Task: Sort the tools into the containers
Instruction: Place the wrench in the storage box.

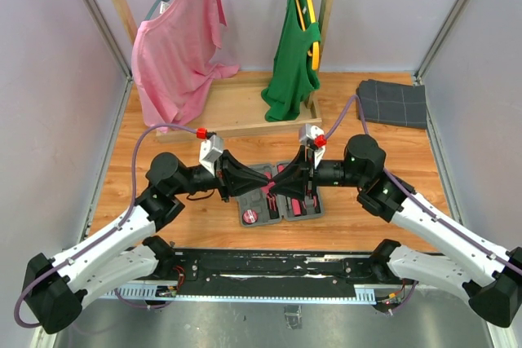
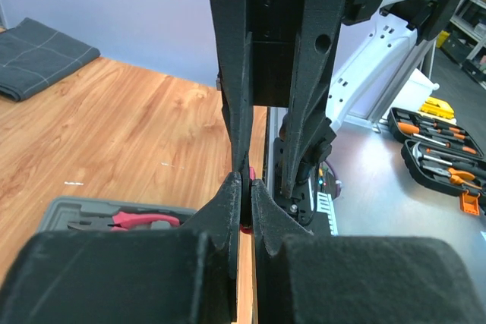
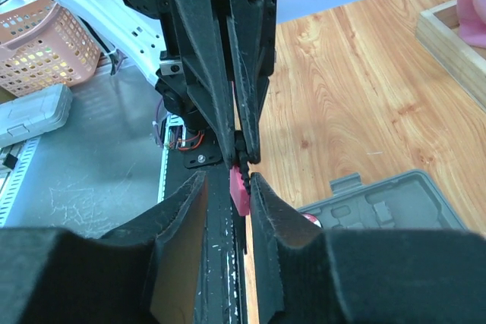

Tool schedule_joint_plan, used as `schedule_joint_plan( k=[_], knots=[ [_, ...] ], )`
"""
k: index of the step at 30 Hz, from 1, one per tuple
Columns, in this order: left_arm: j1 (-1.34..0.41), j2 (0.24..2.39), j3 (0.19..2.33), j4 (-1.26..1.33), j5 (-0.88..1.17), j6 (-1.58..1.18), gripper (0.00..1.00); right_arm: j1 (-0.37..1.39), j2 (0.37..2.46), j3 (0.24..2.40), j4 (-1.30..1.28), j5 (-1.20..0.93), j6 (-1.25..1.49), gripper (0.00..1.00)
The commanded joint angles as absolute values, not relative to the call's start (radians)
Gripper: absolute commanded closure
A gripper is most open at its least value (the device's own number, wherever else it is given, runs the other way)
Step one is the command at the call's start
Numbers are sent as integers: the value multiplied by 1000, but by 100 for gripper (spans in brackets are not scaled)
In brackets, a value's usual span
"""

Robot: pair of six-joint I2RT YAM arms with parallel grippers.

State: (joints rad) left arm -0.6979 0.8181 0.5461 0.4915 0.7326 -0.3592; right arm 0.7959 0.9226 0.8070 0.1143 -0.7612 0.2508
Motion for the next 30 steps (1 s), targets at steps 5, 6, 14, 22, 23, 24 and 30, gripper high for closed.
schedule_joint_plan(
  k=[5,6,14,22,23,24,30],
  knots=[
    [-710,842,601,517,740,-356,100,783,940,812,209,-810,297,76],
    [-710,842,601,517,740,-355,99,783,943,813,205,-810,296,75],
    [-711,832,598,517,736,-353,99,782,934,817,127,-792,262,68],
    [-712,836,599,516,736,-355,100,782,916,801,131,-794,269,81],
    [-711,838,599,517,739,-355,99,782,915,800,136,-795,271,83],
    [-712,839,600,517,739,-356,100,781,916,798,141,-796,275,85],
    [-713,846,600,517,737,-363,93,782,930,792,169,-798,286,99]
  ],
)
